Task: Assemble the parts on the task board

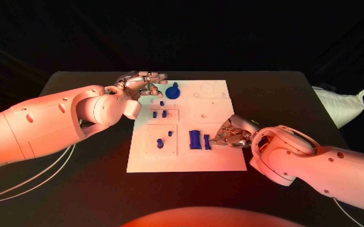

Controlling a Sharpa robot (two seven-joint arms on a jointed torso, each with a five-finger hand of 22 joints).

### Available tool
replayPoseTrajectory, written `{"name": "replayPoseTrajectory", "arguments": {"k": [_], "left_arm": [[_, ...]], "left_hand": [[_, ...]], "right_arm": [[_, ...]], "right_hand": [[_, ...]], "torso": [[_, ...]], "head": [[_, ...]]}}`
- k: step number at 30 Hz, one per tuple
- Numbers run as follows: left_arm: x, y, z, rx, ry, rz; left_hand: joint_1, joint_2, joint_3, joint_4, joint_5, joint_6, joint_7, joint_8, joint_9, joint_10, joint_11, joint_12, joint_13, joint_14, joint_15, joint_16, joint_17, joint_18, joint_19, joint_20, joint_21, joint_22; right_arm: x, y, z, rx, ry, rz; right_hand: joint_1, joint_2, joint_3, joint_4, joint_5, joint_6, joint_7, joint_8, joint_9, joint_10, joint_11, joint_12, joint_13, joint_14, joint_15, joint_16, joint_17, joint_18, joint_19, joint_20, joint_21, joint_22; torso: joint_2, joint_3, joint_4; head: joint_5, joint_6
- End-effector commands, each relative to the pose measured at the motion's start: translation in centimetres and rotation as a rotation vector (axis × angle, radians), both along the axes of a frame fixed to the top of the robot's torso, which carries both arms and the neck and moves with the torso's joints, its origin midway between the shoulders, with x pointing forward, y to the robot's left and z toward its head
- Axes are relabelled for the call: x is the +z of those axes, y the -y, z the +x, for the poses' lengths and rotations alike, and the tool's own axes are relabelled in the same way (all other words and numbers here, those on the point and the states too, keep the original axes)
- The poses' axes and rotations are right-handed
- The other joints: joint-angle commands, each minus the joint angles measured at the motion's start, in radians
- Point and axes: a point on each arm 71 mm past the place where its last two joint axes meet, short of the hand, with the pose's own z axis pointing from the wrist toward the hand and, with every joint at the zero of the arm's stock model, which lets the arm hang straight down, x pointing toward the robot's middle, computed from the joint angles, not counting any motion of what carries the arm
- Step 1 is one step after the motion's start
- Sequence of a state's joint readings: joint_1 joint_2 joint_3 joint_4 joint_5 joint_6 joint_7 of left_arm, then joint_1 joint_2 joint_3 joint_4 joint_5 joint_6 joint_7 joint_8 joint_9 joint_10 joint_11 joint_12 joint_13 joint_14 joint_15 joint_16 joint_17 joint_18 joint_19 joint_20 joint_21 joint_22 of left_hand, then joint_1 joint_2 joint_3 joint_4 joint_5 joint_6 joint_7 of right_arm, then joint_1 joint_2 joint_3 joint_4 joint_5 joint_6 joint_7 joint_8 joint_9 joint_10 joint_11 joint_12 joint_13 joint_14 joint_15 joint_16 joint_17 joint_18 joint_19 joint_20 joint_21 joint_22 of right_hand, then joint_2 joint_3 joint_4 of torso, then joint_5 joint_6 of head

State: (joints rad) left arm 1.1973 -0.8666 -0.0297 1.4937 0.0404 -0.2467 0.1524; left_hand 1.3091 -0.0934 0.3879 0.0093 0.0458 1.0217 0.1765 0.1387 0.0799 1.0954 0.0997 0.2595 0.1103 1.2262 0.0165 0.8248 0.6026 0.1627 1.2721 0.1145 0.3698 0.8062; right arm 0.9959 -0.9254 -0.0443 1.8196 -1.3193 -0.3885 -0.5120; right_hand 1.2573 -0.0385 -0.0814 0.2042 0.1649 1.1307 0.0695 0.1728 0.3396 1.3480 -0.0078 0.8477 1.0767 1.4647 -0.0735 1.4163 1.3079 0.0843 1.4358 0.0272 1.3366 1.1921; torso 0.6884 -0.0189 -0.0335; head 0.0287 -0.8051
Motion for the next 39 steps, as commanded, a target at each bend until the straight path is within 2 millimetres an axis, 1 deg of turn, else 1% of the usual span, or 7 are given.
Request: {"name": "replayPoseTrajectory", "arguments": {"k": [1,7,12,30,35,36,39], "left_arm": [[0.0,0.1,0.0,-0.012,0.008,-0.006],[0.0,-0.1,0.3,-0.002,0.019,-0.005],[0.1,-0.1,0.5,0.007,0.053,-0.022],[-1.2,-0.8,2.3,0.154,0.150,-0.017],[-2.0,-0.5,2.5,0.176,0.142,-0.019],[-2.1,-0.3,2.4,0.135,0.109,-0.006],[-2.2,-0.3,2.3,0.139,0.112,-0.004]], "left_hand": [[0.007,-0.001,0.001,-0.005,0.006,-0.004,-0.001,0.005,-0.001,-0.008,0.003,0.006,0.002,-0.008,0.001,0.005,-0.001,0.018,0.004,0.000,-0.006,-0.001],[0.006,-0.002,-0.001,-0.005,0.006,-0.005,-0.001,0.006,-0.001,-0.009,0.003,0.008,0.002,-0.009,0.001,0.005,-0.002,0.018,0.004,0.000,-0.007,-0.002],[0.000,-0.006,-0.009,-0.002,0.006,-0.002,-0.009,0.013,-0.001,-0.005,-0.001,0.016,0.003,-0.032,0.002,-0.009,-0.010,0.017,-0.016,0.002,-0.024,-0.010],[0.019,-0.015,0.022,-0.031,0.004,-0.021,-0.035,-0.042,-0.013,-0.023,0.058,-0.133,-0.047,-0.278,0.113,-0.596,-0.328,0.015,-0.438,0.126,-0.307,-0.267],[0.025,-0.008,0.026,-0.037,0.005,-0.007,-0.026,-0.052,-0.013,-0.002,0.054,-0.157,-0.047,-0.243,0.111,-0.638,-0.363,0.023,-0.416,0.132,-0.306,-0.315],[-0.379,0.018,-0.099,-0.009,-0.046,-0.317,-0.071,-0.139,-0.080,-0.334,0.009,-0.182,-0.110,-0.545,0.072,-0.687,-0.429,-0.040,-0.679,0.059,-0.370,-0.454],[-0.435,0.093,-0.117,-0.009,-0.046,-0.358,-0.077,-0.139,-0.080,-0.380,0.001,-0.260,-0.110,-0.583,0.067,-0.701,-0.445,-0.037,-0.713,0.048,-0.370,-0.484]], "right_arm": [[1.2,0.2,0.5,-0.010,0.014,0.128],[3.2,1.3,2.2,-0.035,-0.027,0.331],[4.5,2.4,4.4,-0.064,-0.030,0.554],[3.4,4.4,12.3,-0.175,-0.018,0.980],[2.9,4.8,13.4,-0.191,-0.006,0.991],[2.7,5.0,13.3,-0.233,0.000,0.913],[2.7,4.9,13.2,-0.237,0.004,0.917]], "right_hand": [[0.013,0.002,-0.013,-0.003,0.009,-0.012,0.003,-0.006,0.000,-0.018,0.002,-0.026,-0.017,0.065,-0.002,-0.014,0.049,-0.006,-0.007,0.002,-0.007,-0.004],[0.062,0.021,-0.025,-0.033,0.013,-0.058,0.022,-0.027,-0.005,-0.094,0.019,-0.170,-0.113,0.033,0.012,-0.118,-0.065,0.020,-0.066,0.013,-0.106,-0.140],[0.177,0.058,0.001,-0.101,-0.036,-0.113,0.052,-0.054,-0.013,-0.213,0.044,-0.346,-0.242,-0.101,0.034,-0.522,-0.449,0.100,-0.279,0.034,-0.495,-0.616],[0.216,0.077,0.177,-0.216,-0.082,-0.179,0.109,-0.110,-0.146,-0.232,0.144,-0.782,-0.946,-0.338,0.176,-1.352,-1.084,0.102,-0.410,0.180,-1.143,-1.063],[0.170,0.073,0.220,-0.250,-0.084,-0.169,0.112,-0.109,-0.176,-0.220,0.146,-0.781,-1.014,-0.327,0.178,-1.353,-1.163,0.102,-0.377,0.183,-1.192,-1.105],[-0.251,0.038,0.171,-0.204,-0.165,-0.461,0.053,-0.173,-0.222,-0.564,0.102,-0.848,-1.077,-0.677,0.147,-1.416,-1.198,0.040,-0.702,0.120,-1.231,-1.192],[-0.322,0.038,0.171,-0.204,-0.165,-0.499,0.049,-0.173,-0.233,-0.607,0.099,-0.848,-1.077,-0.717,0.073,-1.416,-1.214,0.040,-0.738,0.111,-1.242,-1.192]], "torso": [[-0.004,-0.0001,0.0006],[-0.012,-0.0022,0.0003],[-0.022,-0.0043,0.0000],[-0.089,-0.0040,-0.0233],[-0.100,-0.0035,-0.0234],[-0.090,-0.0043,-0.0223],[-0.092,-0.0033,-0.0200]], "head": [[-0.003,0.003],[-0.005,0.007],[-0.007,0.019],[-0.001,0.096],[0.003,0.111],[0.000,0.100],[-0.001,0.104]]}}
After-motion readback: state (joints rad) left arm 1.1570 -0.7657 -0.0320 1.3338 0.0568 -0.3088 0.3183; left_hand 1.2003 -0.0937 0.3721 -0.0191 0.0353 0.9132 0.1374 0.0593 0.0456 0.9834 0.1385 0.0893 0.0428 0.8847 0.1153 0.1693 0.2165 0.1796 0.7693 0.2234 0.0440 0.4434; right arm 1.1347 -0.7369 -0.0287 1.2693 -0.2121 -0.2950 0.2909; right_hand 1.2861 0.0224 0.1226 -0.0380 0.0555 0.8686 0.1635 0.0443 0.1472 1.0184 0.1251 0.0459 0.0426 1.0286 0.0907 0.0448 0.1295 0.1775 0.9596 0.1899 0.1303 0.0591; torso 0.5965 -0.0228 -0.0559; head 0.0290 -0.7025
